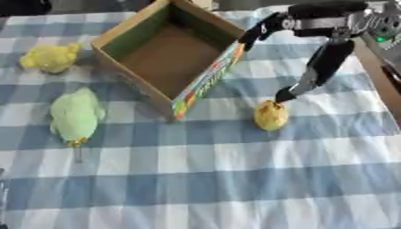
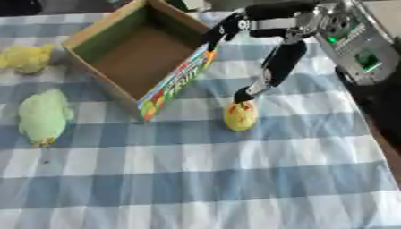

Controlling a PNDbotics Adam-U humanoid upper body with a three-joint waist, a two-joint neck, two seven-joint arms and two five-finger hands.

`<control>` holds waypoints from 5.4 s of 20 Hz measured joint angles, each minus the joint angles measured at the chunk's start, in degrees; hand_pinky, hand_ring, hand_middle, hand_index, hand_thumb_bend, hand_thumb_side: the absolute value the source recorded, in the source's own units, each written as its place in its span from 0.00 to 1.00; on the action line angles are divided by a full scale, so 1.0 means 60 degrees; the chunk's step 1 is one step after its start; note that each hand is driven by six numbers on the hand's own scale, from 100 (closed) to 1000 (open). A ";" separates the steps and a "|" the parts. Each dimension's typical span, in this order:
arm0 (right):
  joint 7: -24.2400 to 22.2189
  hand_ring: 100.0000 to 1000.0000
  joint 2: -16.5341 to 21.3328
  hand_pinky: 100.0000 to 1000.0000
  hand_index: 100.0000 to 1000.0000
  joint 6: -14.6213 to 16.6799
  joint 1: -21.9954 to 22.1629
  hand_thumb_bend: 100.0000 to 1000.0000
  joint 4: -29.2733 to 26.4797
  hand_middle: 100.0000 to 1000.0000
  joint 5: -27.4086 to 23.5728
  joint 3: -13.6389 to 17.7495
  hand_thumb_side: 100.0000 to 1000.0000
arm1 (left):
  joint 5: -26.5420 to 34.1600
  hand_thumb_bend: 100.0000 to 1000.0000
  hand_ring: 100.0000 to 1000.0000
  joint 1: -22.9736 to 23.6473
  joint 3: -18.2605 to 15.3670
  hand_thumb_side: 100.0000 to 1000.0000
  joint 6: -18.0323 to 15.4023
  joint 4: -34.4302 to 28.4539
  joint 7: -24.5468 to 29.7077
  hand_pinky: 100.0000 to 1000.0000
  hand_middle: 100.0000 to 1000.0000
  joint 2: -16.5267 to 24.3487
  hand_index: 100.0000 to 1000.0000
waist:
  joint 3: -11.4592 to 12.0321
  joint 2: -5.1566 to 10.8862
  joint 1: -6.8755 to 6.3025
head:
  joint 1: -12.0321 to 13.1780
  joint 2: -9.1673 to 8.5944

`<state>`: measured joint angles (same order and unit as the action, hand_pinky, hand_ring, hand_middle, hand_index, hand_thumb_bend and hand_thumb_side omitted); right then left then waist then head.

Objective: Pick up objects on the table and place them in the box.

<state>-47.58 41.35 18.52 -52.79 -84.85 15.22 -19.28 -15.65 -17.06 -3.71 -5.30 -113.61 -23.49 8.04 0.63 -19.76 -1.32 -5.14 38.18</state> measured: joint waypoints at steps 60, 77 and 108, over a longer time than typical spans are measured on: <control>0.1892 0.72 -0.0718 0.72 0.59 -0.0371 0.2070 0.00 0.0020 0.32 0.2807 0.0551 0.24 | 0.0005 0.00 0.54 -0.0062 0.0063 0.78 -0.0024 0.0000 0.0148 0.41 0.56 -0.0082 0.71 | 0.0115 -0.0307 -0.0062 | -0.0015 -0.0167; 0.2313 0.67 -0.0829 0.69 0.56 -0.0908 0.1275 0.00 -0.0544 0.25 0.2019 0.0600 0.00 | 0.0005 0.00 0.54 -0.0084 0.0067 0.77 -0.0007 0.0000 0.0171 0.42 0.56 -0.0083 0.71 | 0.0139 -0.0295 -0.0019 | -0.0081 -0.0166; 0.2677 0.69 -0.5001 0.71 0.59 -0.0378 -0.2242 0.00 0.3190 0.28 0.4508 0.1234 0.00 | 0.0163 0.00 0.55 -0.0087 0.0297 0.77 -0.0064 0.0000 0.0380 0.42 0.56 -0.0090 0.70 | 0.0622 -0.0167 -0.0030 | -0.0740 -0.0173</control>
<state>-31.52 11.35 16.26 -66.25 -65.72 42.27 -11.88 -14.67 -17.58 -1.93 -5.69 -113.61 -21.22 7.50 4.37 -20.77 -1.50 -9.58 37.14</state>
